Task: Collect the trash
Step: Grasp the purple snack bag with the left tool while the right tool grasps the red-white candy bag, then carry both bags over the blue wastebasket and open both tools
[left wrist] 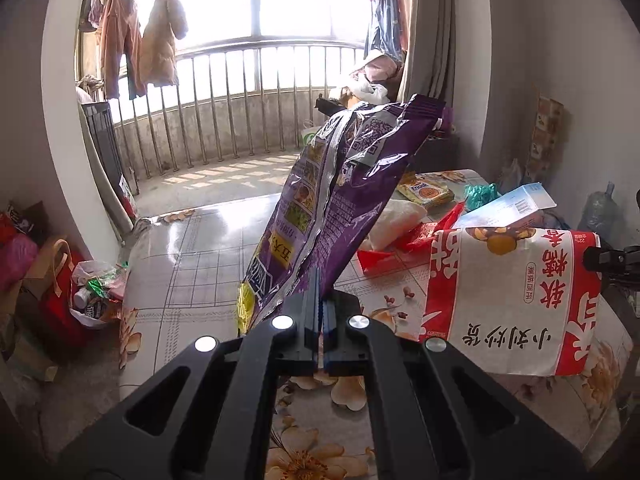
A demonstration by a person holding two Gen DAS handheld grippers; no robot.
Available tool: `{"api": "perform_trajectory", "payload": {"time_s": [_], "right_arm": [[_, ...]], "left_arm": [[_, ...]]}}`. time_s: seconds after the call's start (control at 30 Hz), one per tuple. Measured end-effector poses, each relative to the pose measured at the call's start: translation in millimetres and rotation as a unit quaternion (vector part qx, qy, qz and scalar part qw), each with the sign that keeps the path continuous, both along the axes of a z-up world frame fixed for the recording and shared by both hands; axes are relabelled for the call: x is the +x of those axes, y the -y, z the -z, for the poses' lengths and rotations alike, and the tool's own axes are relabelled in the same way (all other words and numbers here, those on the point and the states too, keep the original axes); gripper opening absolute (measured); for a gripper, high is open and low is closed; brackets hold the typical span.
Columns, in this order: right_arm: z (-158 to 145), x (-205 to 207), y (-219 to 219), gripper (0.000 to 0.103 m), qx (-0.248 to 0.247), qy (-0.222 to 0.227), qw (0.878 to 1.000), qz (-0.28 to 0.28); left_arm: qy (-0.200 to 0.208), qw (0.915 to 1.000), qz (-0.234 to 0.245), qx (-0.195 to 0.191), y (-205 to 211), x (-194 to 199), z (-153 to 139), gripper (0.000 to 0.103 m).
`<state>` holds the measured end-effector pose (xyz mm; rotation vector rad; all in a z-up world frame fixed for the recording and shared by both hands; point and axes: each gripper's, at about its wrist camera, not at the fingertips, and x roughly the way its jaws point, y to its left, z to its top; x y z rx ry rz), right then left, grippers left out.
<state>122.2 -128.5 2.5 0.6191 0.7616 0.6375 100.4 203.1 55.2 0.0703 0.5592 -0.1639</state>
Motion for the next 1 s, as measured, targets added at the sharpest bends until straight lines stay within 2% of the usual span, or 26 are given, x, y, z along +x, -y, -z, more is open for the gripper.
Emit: {"api": "perform_trajectory", "payload": {"time_s": [0.2, 0.3, 0.57, 0.73, 0.83, 1.0], "right_arm": [[-18, -22, 4, 0.003, 0.000, 0.024, 1.000, -0.001], [-26, -34, 8, 0.003, 0.005, 0.032, 0.999, 0.001], [-43, -78, 32, 0.003, 0.006, 0.055, 0.998, 0.022], [-53, -107, 57, 0.003, 0.010, 0.068, 0.996, 0.054], [-60, -125, 72, 0.003, 0.011, 0.077, 0.994, 0.082], [-77, -159, 107, 0.003, 0.010, 0.103, 0.985, 0.139]], "left_arm": [[0.015, 0.9997, 0.011, -0.013, -5, -14, -23, 0.000], [0.022, 0.9990, 0.022, -0.031, -6, -22, -38, 0.000], [0.035, 0.9937, 0.080, -0.071, 11, -47, -71, 0.000], [0.032, 0.9841, 0.140, -0.104, 33, -55, -87, 0.000], [0.037, 0.9762, 0.183, -0.111, 59, -61, -96, 0.000], [0.049, 0.9553, 0.262, -0.127, 113, -70, -112, 0.000]]}}
